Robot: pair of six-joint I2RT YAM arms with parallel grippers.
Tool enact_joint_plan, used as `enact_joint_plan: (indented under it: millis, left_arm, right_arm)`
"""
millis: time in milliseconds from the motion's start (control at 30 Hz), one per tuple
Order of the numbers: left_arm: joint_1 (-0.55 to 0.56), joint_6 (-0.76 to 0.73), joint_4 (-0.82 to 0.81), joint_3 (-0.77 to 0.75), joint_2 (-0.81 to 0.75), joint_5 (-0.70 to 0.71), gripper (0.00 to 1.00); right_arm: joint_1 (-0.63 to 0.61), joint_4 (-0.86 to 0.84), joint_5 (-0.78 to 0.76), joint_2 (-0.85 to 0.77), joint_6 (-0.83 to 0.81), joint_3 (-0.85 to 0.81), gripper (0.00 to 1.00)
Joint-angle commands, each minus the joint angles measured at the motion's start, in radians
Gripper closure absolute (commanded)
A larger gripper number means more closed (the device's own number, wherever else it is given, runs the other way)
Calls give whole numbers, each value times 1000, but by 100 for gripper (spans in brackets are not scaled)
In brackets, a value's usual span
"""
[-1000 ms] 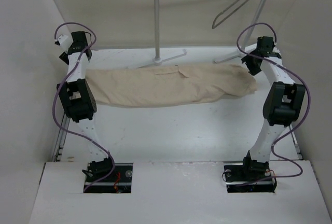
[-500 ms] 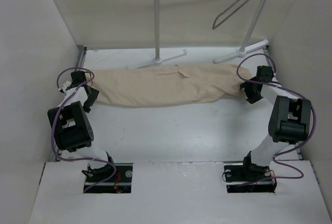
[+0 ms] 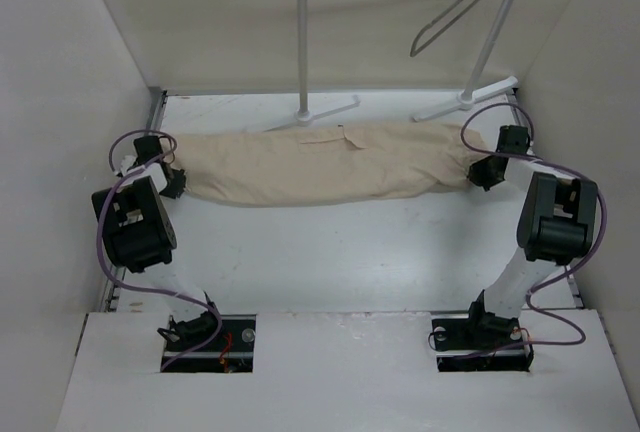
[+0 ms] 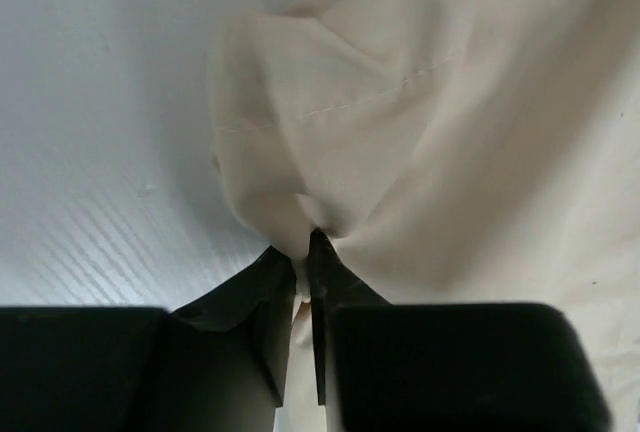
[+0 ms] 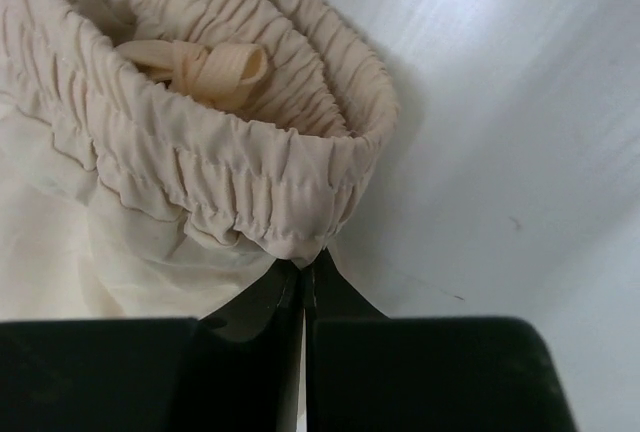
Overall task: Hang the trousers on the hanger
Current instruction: Fold the trousers at the center of the board.
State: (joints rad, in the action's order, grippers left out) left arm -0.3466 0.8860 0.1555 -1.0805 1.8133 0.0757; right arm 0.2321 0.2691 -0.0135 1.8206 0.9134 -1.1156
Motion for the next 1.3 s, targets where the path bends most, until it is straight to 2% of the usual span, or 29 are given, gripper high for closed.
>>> enact_joint_plan:
  millis: [0, 167, 367, 433, 500, 533, 600, 633, 700, 833, 933, 1000, 1033, 1133, 1267]
  left_arm:
    - [-25, 18, 74, 60, -63, 59, 94]
    - [-71, 4, 196, 131, -190, 177, 100]
    - [-122, -70, 332, 106, -288, 337, 100]
    - [-122, -70, 357, 116, -305, 361, 95]
    - [-119, -68, 378, 125, -316, 360, 86]
    - [-119, -68, 378, 134, -337, 363, 79]
    - [-101, -65, 378, 139, -396, 374, 65]
    - [-85, -58, 387, 131, -437, 380, 61]
    - [-24, -56, 380, 102, -521, 407, 51]
    - [109, -74, 400, 8, -572, 432, 47]
    - [210, -71, 357, 22, -556, 359, 47]
    - [261, -58, 299, 54, -513, 296, 48]
    - [280, -47, 265, 69, -485, 268, 48]
    - [292, -25, 193, 88, -399, 214, 48]
    - [232, -12, 118, 103, -295, 199, 48]
  right_arm:
    - [22, -18, -46, -81, 19, 54, 96]
    - [28, -11, -83, -237, 65, 193, 99]
    - [29, -8, -85, -438, 97, 405, 99]
    - [25, 2, -46, -533, 117, 500, 100]
    - [25, 36, -48, -653, 125, 603, 97]
    - [25, 45, -51, -702, 121, 635, 86]
    - [40, 76, -55, -768, 72, 634, 50]
    - [54, 112, -57, -796, 41, 602, 37]
    - [59, 178, -86, -851, -2, 510, 26]
    - [7, 254, -170, -879, -24, 346, 26]
    - [-59, 188, -187, -805, -65, 275, 43]
    - [-96, 150, -111, -672, -108, 205, 67]
    - [-105, 139, -73, -593, -119, 171, 72]
    - [-125, 111, -3, -378, -146, 93, 80]
    - [-127, 47, 40, -181, -133, 47, 81]
